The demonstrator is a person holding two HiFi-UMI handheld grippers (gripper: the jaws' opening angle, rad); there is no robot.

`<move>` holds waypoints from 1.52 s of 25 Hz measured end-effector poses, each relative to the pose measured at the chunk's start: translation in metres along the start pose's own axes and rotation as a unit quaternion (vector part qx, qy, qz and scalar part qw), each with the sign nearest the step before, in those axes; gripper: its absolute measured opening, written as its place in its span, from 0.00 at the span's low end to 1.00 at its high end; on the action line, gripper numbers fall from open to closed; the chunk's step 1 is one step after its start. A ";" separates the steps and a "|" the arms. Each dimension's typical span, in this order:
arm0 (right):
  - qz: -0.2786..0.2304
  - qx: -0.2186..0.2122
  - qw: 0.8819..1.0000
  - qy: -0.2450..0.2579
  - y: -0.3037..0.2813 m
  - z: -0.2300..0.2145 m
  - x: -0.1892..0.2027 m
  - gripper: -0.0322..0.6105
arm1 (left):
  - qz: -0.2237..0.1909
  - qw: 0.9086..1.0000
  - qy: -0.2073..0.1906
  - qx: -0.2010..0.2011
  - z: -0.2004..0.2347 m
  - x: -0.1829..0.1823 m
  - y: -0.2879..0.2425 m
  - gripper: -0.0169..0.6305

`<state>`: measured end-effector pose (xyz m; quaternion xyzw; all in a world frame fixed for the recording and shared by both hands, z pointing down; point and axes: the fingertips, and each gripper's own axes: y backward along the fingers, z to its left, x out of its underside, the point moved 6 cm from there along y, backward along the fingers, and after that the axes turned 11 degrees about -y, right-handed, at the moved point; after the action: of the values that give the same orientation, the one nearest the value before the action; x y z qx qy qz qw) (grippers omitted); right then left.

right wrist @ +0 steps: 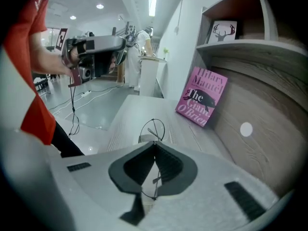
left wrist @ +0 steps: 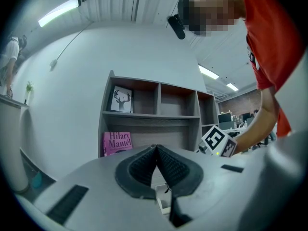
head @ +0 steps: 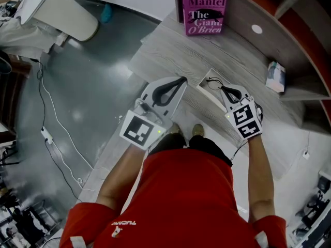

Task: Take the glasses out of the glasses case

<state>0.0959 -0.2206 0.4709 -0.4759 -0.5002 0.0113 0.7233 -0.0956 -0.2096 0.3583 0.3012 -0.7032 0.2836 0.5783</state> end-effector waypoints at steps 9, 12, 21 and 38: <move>-0.092 0.014 0.995 -0.032 0.042 -0.006 -0.033 0.07 | -0.003 1.000 0.000 0.004 -0.001 -0.001 -0.007 0.04; -0.126 0.020 0.991 -0.038 0.060 -0.008 -0.048 0.07 | -0.006 1.000 -0.001 0.007 -0.003 -0.005 -0.011 0.04; -0.228 0.022 0.972 -0.062 0.119 0.009 -0.090 0.07 | -0.026 1.000 -0.008 0.009 -0.005 -0.031 -0.016 0.04; -0.350 0.015 0.934 -0.074 0.194 0.036 -0.114 0.07 | -0.057 0.998 -0.033 0.023 -0.023 -0.078 -0.009 0.04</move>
<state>0.1020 -0.1466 0.2560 -0.2571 -0.6868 -0.2002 0.6497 -0.0624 -0.1912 0.2861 0.3637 -0.6966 0.2561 0.5629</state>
